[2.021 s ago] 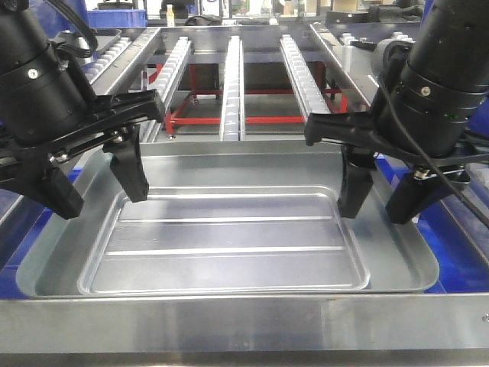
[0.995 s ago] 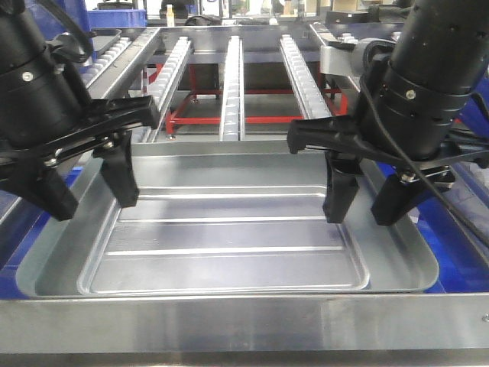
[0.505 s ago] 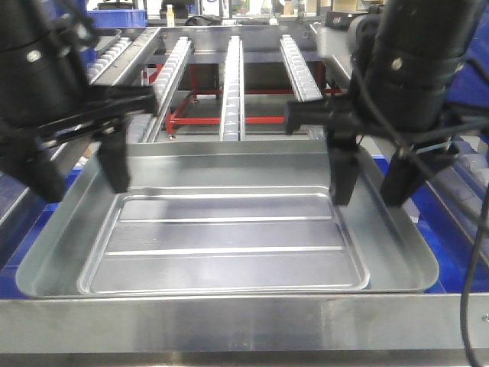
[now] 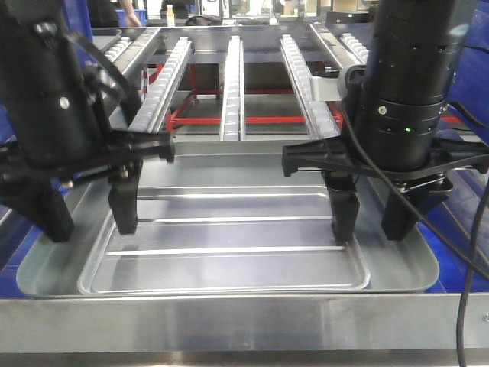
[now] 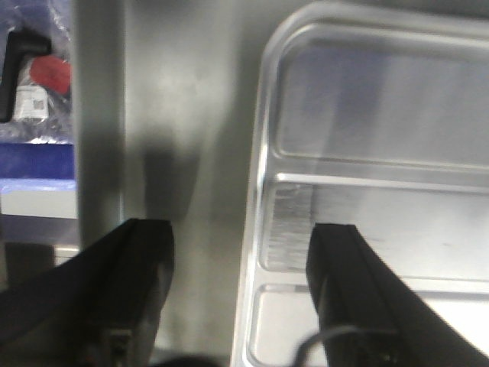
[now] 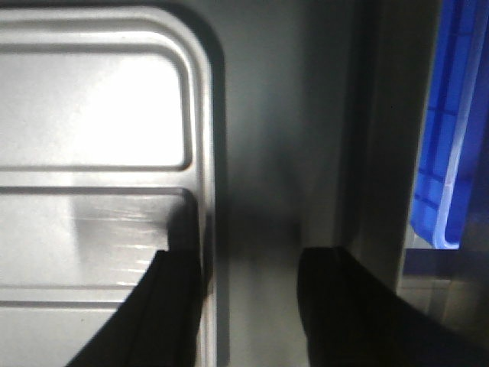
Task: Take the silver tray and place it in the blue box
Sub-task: 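Move both grippers inward to straddle the tray's side rims, then close both grippers on the tray's side rims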
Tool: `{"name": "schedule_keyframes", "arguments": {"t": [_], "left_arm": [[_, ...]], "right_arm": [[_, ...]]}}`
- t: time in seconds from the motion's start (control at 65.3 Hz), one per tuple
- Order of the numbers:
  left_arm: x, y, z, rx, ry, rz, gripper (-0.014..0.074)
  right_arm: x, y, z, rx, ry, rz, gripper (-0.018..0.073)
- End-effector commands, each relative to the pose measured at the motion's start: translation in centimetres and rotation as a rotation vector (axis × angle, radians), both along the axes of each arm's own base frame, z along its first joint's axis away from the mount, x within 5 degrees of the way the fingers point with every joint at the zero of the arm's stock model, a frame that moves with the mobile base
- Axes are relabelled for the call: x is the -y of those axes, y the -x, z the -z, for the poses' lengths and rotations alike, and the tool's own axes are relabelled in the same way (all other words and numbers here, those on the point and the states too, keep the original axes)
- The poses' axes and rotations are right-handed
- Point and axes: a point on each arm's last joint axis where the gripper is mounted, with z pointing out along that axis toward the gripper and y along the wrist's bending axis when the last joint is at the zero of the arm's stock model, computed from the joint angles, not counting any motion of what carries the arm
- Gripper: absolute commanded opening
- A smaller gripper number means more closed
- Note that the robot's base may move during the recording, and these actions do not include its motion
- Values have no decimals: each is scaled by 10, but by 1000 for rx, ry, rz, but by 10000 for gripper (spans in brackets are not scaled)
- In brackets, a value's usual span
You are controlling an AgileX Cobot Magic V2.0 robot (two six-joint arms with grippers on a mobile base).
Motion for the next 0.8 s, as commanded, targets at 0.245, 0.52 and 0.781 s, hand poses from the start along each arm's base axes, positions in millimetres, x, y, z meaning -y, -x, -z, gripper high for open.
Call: {"name": "schedule_keyframes", "arguments": {"t": [0.245, 0.52, 0.781], "left_arm": [[4, -3, -14, 55, 25, 6, 295], [3, -3, -14, 58, 19, 10, 295], [3, -3, -14, 58, 19, 10, 295]], "right_arm": [[-2, -7, -15, 77, -26, -12, 415], [-3, -8, -15, 89, -34, -13, 415], [-4, -10, -11, 85, -32, -15, 415]]}}
